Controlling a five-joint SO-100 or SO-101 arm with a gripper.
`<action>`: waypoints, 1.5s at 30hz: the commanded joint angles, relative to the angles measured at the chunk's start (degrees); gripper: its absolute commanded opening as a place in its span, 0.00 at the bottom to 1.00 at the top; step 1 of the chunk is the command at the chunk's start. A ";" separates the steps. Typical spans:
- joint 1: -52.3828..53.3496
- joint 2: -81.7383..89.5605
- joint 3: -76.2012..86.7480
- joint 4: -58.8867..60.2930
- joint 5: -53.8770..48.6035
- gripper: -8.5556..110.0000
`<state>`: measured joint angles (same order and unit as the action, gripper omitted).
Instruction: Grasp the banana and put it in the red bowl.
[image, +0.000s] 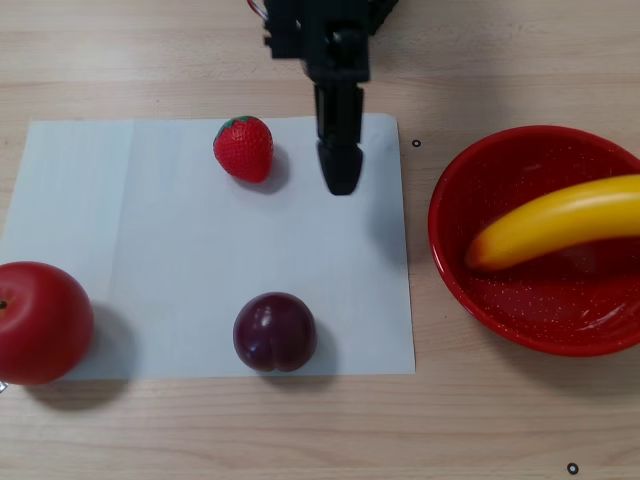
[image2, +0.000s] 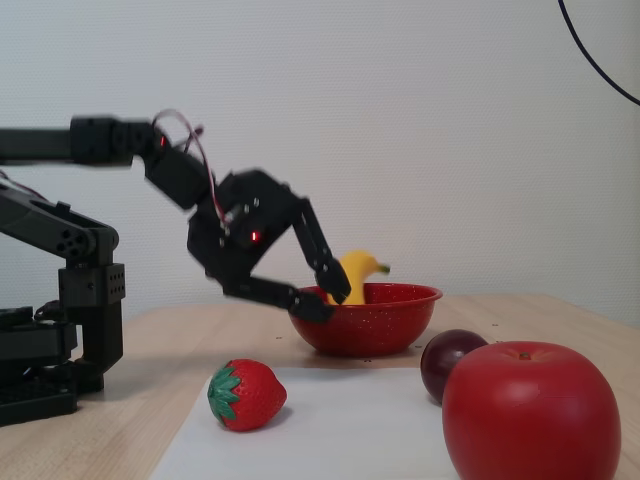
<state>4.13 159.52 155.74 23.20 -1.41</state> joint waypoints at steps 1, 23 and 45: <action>0.35 4.57 0.18 -7.47 -0.62 0.07; 1.58 25.75 22.06 2.81 -5.01 0.07; 0.35 28.30 22.06 27.25 -4.57 0.07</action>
<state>5.36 188.26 177.63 49.13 -7.03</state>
